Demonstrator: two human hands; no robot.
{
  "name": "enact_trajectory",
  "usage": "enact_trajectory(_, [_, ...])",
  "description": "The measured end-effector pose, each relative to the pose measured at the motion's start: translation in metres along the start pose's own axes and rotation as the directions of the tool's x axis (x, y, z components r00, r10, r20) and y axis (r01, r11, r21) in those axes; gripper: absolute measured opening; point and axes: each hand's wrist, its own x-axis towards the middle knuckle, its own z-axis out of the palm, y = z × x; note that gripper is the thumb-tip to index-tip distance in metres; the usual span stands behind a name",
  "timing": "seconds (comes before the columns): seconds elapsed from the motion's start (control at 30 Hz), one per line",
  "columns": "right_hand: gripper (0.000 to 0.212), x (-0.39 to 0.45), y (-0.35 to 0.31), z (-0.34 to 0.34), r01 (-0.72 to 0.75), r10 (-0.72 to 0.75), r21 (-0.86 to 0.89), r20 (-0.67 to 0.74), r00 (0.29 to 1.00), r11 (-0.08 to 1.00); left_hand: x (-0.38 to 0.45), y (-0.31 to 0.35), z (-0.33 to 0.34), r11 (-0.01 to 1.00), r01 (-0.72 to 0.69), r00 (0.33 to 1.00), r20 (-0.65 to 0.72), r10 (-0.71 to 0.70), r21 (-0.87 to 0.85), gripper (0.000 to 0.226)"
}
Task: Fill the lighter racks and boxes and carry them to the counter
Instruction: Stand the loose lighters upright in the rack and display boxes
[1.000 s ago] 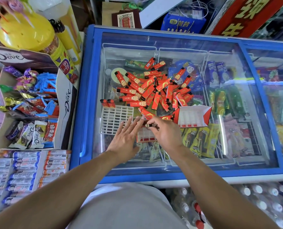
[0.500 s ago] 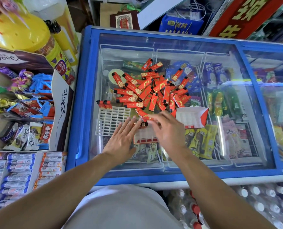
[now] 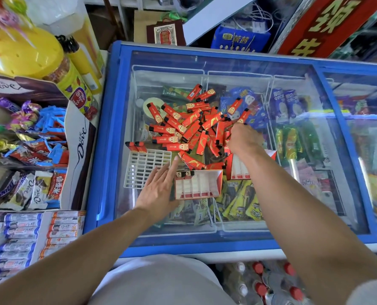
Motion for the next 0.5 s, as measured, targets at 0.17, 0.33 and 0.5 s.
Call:
enact_trajectory(0.17, [0.022,-0.005,0.009,-0.007,0.12,-0.076,0.307,-0.152,0.985,0.944,-0.002,-0.016,0.011,0.998,0.025,0.999,0.021,-0.027,0.057,0.108])
enact_trajectory(0.33, [0.031,-0.065,0.003,-0.037,0.411,-0.395,0.483,-0.14,0.908,0.773,0.001,-0.013,0.011,0.999,0.036,0.999,-0.011,-0.036,0.008,0.1])
enact_trajectory(0.5, [0.026,-0.112,-0.01,-0.026,0.405,-0.513,0.597,0.013,0.858,0.693,0.002,-0.01,0.009,0.997,0.067,0.998,0.019,-0.067,0.032,0.102])
